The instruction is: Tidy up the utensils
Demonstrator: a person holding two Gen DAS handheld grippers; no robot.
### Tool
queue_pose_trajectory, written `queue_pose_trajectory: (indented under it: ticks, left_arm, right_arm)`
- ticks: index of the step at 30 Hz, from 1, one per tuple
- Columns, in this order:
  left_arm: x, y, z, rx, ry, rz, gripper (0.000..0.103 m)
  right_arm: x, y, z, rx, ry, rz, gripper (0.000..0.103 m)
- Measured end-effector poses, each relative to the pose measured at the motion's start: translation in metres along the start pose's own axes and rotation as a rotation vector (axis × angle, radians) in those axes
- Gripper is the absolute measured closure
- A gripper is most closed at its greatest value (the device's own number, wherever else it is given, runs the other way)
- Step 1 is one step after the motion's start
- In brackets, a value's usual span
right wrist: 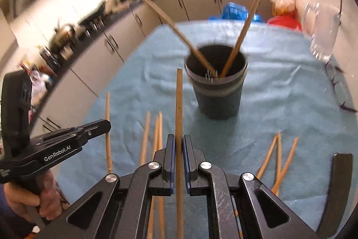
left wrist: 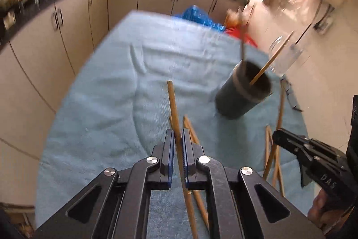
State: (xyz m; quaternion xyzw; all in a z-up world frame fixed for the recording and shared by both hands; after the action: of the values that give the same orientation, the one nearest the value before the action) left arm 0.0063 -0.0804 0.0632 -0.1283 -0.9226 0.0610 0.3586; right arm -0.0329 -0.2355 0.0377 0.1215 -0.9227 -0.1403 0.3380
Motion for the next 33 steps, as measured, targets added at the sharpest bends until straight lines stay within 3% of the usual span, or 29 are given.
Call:
queue_pose_trajectory:
  ticks: [5,13,16,20,27,33]
  left_arm:
    - [0.029,-0.019,-0.025,-0.026,-0.104,0.01,0.098]
    - [0.049,-0.034,-0.034,-0.017,-0.139,0.033,0.098]
    - [0.037,-0.028,-0.024,0.025,-0.054,0.041,0.098]
    - [0.001,-0.015,-0.005,0.087,0.118,0.042,0.086]
    - [-0.069,0.0,0.02,0.076,0.321,0.009,0.085]
    - [-0.105,0.013,0.038,0.063,0.406,-0.039,0.085]
  right_arm:
    - [0.047,0.007,-0.019,0.015,-0.124,-0.007,0.096]
    - [0.081,0.008,-0.025,0.007,-0.189,-0.02,0.096]
    - [0.092,0.006,-0.026,0.003,-0.203,-0.019,0.096]
    - [0.104,0.003,-0.029,-0.01,-0.224,-0.022,0.096]
    - [0.126,-0.005,-0.035,-0.038,-0.254,-0.001,0.096]
    - [0.141,-0.02,-0.038,-0.062,-0.279,0.052,0.096]
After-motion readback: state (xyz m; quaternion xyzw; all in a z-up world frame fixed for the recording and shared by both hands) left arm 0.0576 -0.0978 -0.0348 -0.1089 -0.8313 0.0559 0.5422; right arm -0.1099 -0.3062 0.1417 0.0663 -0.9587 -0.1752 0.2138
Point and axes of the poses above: each gripper's, at about its wrist camera, not at the fingertips, and x roughly against the way its jaws point, y to its left, z to its underside, the point moved 7 cm from there along -x, roughly the way its jaws point, and after that the axes turned 12 degrees about -y, right-handed, at the moved point
